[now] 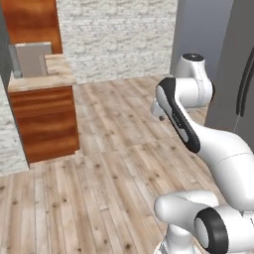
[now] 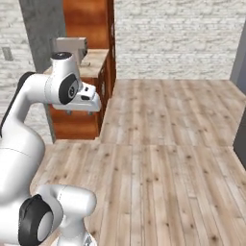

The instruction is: Navigate to the coffee machine.

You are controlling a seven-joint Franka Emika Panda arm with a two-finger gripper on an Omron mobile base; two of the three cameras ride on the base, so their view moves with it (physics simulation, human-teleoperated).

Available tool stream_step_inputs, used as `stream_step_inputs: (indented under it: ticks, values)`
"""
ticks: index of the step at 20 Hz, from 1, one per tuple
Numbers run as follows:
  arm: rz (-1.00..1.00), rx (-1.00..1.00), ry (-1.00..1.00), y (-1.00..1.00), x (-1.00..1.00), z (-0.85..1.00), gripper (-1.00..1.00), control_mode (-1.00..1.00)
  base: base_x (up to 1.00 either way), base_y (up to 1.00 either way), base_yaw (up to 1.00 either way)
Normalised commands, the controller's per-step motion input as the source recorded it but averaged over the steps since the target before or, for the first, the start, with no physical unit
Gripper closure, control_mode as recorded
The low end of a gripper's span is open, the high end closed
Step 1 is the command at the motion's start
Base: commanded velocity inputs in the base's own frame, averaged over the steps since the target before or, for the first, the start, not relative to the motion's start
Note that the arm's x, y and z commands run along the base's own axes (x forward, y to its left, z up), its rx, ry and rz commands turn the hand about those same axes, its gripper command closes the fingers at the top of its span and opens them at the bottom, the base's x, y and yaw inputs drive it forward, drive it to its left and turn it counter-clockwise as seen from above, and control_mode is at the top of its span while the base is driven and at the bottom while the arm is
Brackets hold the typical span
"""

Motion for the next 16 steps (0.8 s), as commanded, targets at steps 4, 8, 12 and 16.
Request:
stream_step_inputs:
  ticks: [4, 8, 12, 16]
  values:
    - [0.00, 0.00, 0.00, 0.00, 0.00, 0.00, -1.00, 1.00, 0.68, 0.29, -0.25]
    - [0.00, 0.00, 0.00, 0.00, 0.00, 0.00, -1.00, 1.00, 0.82, 0.23, -0.15]
    - [0.00, 0.00, 0.00, 0.00, 0.00, 0.00, -1.00, 1.00, 0.94, 0.14, -0.06]
    - [0.00, 0.00, 0.00, 0.00, 0.00, 0.00, -1.00, 1.00, 1.00, 0.03, 0.00]
